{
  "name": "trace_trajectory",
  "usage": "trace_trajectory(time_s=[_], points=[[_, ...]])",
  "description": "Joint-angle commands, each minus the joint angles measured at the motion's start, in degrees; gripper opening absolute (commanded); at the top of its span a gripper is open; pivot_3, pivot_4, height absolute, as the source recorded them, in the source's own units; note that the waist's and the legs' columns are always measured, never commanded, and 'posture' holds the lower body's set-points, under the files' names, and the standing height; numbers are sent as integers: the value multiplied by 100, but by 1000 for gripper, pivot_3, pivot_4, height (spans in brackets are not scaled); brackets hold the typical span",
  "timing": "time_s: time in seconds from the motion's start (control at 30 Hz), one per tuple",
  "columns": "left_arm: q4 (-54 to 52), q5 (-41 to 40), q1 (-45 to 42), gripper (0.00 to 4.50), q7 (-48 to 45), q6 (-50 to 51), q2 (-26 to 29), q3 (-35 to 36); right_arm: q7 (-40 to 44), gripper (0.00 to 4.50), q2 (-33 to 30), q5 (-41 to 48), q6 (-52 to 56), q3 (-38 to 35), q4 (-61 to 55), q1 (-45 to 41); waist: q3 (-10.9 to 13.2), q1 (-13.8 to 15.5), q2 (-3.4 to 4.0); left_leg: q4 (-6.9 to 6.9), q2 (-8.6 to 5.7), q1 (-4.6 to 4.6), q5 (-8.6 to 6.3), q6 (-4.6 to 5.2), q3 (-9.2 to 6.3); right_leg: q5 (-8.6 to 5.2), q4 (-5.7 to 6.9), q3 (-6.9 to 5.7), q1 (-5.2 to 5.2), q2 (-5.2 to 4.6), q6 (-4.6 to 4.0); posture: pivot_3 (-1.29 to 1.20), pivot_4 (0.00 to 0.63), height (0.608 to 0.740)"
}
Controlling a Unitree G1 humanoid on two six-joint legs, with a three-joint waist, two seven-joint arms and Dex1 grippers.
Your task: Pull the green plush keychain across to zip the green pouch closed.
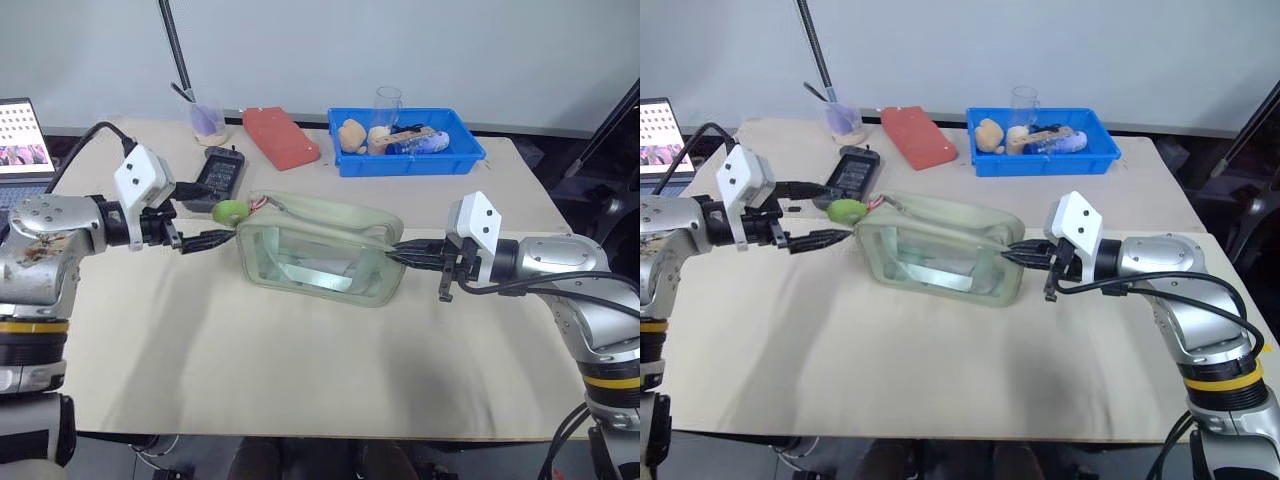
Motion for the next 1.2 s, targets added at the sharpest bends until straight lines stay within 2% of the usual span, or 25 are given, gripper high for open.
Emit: trace_trajectory(time_s=[0.03, 0.1, 0.23, 0.27, 0.3, 0.37, 0.5, 0.67, 0.93, 1.0, 1.1, 1.17, 1.2], points=[[100, 45, -181, 4242, -187, -230, 32, -12, 11, 9, -23, 12, -74, -127, -132, -81, 0, -10, 0, 0, 0, 0, 0, 0, 1, 0, 0, 0, 0, 0, 0, 0, 150, 740], [144, 13, -216, 3623, -262, -252, 9, -13, -2, 0, -25, 11, -67, -135, -145, -71, 0, -11, 0, 0, 0, 0, 0, 0, 1, 0, 0, 0, 0, 0, 0, 0, 150, 740], [64, -110, -269, 1680, -496, -95, 38, -51, -28, 0, -46, 8, -57, -162, -187, -28, 0, -22, 0, 0, 0, 0, 0, 0, 0, 0, 0, 0, 0, -1, 0, 0, 150, 740], [54, -112, -275, 1359, -536, -80, 43, -63, -35, 0, -48, 13, -52, -169, -197, -22, 0, -28, 0, 0, 0, 0, 0, 0, 0, 0, 0, 0, 0, -1, 0, 0, 150, 740], [41, -114, -290, 747, -572, -71, 44, -74, -43, 0, -48, 12, -51, -176, -203, -16, 0, -30, 0, 0, 0, 0, 0, 0, 0, 0, 0, 0, 0, -1, 0, 0, 150, 740], [47, -126, -435, 38, -626, -20, 23, -103, -38, 0, -46, 4, -65, -177, -167, -36, 0, -33, 0, 0, 0, 0, 0, 0, 0, 0, 0, 0, 0, -1, 0, 0, 150, 740], [-46, -155, -945, 38, -701, 152, -52, -232, -10, 0, -49, 18, -82, -195, -137, -80, 0, -29, 0, 1, -1, -3, 0, 0, -1, 0, 1, 0, 0, 0, 1, 0, 150, 740], [-184, 12, -1622, 38, -768, -94, -448, -616, 112, 0, -27, 33, -150, -147, -67, -195, 0, -9, 0, 5, -4, -8, 0, 0, -3, 3, -1, 0, 1, 0, 8, 0, 150, 740], [159, 815, -1544, 38, -868, -1402, -790, -1236, 135, 0, 77, -41, -180, -67, -38, -310, 0, -56, 0, 5, -3, -6, 0, 1, -5, 8, 19, 2, -5, 3, 21, 0, 150, 740], [228, 779, -1535, 38, -962, -1488, -815, -1231, 135, 0, 95, -52, -177, -63, -52, -307, 0, -53, 0, 5, -3, -6, 1, 1, -6, 9, 32, 2, -12, 3, 27, 0, 150, 740], [101, 603, -1523, 946, -1187, -1307, -735, -1149, 144, 0, 98, -63, -184, -76, -59, -280, 0, -51, 0, 5, -3, -6, 1, 1, -7, 8, 37, 2, -14, 4, 28, 0, 150, 740], [117, 601, -1545, 1880, -1272, -1277, -636, -1095, 150, 0, 93, -67, -186, -83, -59, -266, 0, -53, 0, 7, -3, -7, 1, 1, -7, 7, 37, 2, -14, 3, 29, 0, 150, 740], [143, 612, -1556, 2164, -1299, -1259, -579, -1073, 153, 0, 93, -67, -190, -85, -52, -261, 0, -54, 0, 7, -3, -7, 1, 1, -7, 6, 37, 2, -14, 3, 29, 0, 150, 740]])
